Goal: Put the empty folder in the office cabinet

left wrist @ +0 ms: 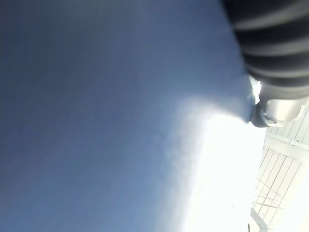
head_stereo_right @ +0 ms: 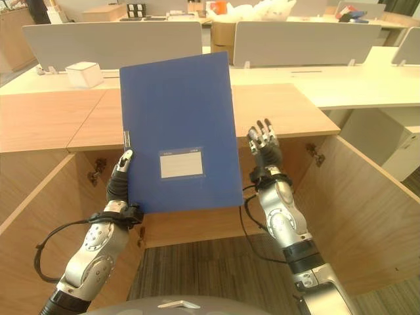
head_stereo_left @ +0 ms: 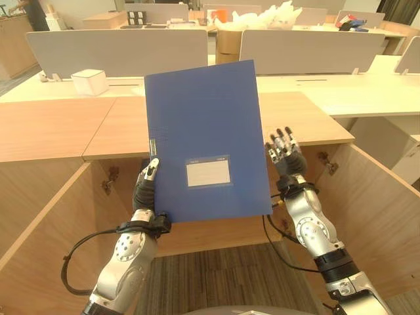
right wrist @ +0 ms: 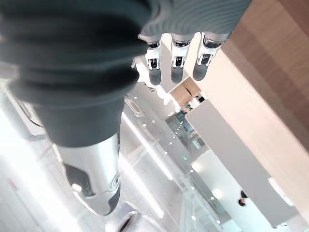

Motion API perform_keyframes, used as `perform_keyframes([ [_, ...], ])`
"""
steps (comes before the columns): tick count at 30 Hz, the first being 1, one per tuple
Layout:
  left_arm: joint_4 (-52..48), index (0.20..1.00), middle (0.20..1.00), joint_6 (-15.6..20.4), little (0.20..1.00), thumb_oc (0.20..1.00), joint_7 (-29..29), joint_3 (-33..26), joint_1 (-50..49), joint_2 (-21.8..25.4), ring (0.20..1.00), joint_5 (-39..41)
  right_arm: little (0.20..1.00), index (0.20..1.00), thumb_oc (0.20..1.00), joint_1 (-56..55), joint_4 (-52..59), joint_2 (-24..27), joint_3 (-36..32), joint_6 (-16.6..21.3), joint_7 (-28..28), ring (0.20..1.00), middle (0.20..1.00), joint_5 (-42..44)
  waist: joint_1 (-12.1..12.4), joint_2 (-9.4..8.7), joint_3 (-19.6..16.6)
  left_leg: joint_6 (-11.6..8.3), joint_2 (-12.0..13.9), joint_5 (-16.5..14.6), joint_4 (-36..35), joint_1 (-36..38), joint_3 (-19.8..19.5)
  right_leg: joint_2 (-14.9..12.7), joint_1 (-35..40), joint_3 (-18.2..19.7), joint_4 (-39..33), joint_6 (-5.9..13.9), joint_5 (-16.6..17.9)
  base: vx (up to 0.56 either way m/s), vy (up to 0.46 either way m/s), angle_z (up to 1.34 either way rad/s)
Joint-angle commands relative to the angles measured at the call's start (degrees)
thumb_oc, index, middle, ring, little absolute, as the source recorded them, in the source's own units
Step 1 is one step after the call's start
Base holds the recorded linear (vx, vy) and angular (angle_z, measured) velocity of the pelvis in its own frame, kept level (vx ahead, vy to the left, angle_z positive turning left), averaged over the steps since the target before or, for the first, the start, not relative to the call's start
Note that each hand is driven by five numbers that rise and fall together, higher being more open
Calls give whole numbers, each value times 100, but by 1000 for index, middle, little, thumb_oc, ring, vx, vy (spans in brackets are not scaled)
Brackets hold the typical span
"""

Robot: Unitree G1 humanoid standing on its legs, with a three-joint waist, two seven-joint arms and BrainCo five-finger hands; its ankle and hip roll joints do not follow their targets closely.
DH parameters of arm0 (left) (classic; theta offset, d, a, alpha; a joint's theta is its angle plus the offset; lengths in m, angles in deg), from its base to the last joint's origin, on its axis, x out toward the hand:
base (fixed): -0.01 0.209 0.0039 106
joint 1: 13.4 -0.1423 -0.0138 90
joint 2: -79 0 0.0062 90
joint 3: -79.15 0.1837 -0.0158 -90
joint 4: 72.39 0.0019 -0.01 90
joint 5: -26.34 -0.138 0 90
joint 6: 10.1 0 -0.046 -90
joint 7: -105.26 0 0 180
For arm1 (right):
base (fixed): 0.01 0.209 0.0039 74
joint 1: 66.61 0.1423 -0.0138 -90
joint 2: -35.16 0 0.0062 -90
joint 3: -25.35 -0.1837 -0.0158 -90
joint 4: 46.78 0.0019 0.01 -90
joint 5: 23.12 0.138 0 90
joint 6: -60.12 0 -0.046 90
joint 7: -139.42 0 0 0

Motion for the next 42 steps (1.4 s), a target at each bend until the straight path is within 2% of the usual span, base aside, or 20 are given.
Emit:
perform_keyframes([
  [1,-549,200,200,435,200,200,-37,-361,127,174,200,-182,1000,1000,1000,672,363,-95,-667,831,-203,1000,1000,184,-62,-265,-315,-64,-9,-720,4,91,174,-422,67,-76,-7,310,-263,0,0,0],
  [4,-538,200,200,472,200,200,-41,-339,161,174,200,-156,1000,1000,1000,807,378,-66,-899,1043,-319,1000,1000,279,-67,-280,-312,-62,-13,-735,4,101,179,-419,68,-63,-8,314,-267,0,0,0],
  [7,-524,200,200,462,200,200,-36,-345,201,180,200,-126,1000,1000,1000,738,598,-54,-874,1031,-269,1000,1000,363,-82,-291,-313,-64,-10,-740,4,104,191,-419,53,-41,-9,315,-257,0,0,0],
  [9,-523,200,200,437,200,200,-50,-337,237,194,200,-128,1000,1000,1000,592,806,3,-648,857,-176,1000,1000,354,-105,-305,-304,-68,-5,-733,4,102,206,-416,36,-20,-4,315,-248,0,0,0],
  [13,-607,200,200,311,200,200,-29,-322,201,224,200,-247,1000,1000,1000,30,1353,229,85,204,219,1000,1000,166,-137,-318,-276,-76,8,-718,4,92,240,-415,9,7,1,315,-231,-18,-6,-3],
  [14,-608,200,200,310,200,200,-29,-323,198,223,200,-248,1000,1000,1000,27,1355,230,86,203,219,1000,1000,165,-137,-316,-279,-76,8,-719,4,91,240,-415,8,7,1,315,-230,-18,-4,-4],
  [16,-689,200,200,300,200,200,-20,-366,91,254,200,-337,1000,1000,1000,-185,1483,426,506,-107,441,1000,1000,27,-136,-324,-264,-84,15,-707,4,75,252,-419,-5,1,-5,319,-220,-21,1,-4],
  [17,-690,200,200,299,200,200,-20,-367,89,253,200,-338,1000,1000,1000,-186,1484,427,507,-107,440,1000,1000,27,-138,-324,-266,-84,15,-707,4,74,251,-418,-5,0,-5,319,-220,-22,10,-3],
  [18,-745,200,200,308,200,200,-33,-444,-15,263,200,-423,1000,1000,1000,-211,1441,553,862,-336,582,1000,1000,-77,-116,-337,-251,-93,12,-690,4,57,242,-420,-11,-17,-8,317,-217,0,0,0],
  [29,-723,200,200,306,200,200,35,-581,-159,330,200,-519,1000,1000,1000,16,1419,982,1552,-764,998,1000,1000,-179,0,-413,-161,-112,-2,-685,4,17,173,-439,-18,-103,12,339,-229,-10,3,2],
  [42,-667,200,200,282,200,200,178,-424,-33,335,200,-376,1000,1000,1000,138,1285,1176,1722,-959,1076,1000,1000,-92,1,-423,-158,-83,-16,-698,4,18,196,-467,-47,-85,20,365,-193,-3,0,0],
])
